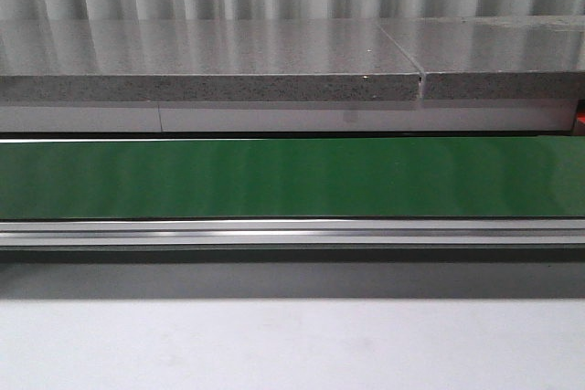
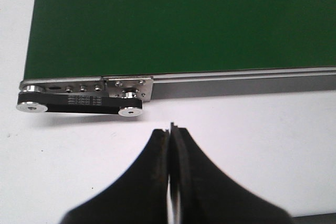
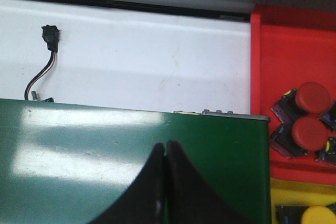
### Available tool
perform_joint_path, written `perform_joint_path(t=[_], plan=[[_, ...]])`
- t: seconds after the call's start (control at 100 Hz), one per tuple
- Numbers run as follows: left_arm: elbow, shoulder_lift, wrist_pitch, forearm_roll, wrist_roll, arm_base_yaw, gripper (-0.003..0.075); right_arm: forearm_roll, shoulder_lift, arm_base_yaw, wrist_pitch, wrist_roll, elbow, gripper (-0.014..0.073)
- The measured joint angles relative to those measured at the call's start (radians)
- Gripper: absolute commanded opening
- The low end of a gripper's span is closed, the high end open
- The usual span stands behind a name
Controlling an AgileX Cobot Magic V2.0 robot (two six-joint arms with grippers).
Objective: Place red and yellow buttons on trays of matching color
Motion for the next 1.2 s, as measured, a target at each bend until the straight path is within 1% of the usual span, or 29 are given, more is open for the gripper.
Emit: perform_joint_path(t=[0.18,0.4,1.04,1.2], plan=[[0.000,0.000,0.000,0.000,0.000,0.000,-0.0020,-0.026,-0.105,0.000,-0.047,-0.006,0.075,-0.0067],[0.000,0.000,0.000,0.000,0.000,0.000,-0.0020,-0.026,-0.242,0.000,-0.126,-0.013,0.184,-0.0067],[0.000,0.000,0.000,0.000,0.000,0.000,-0.0020,0.045,-0.660,0.000,-0.385,-0.016,0.565,-0.0067],[0.000,0.000,0.000,0.000,0.000,0.000,-0.0020,0.045,-0.748,0.000,-0.455,-0.016,0.655,-0.0067]])
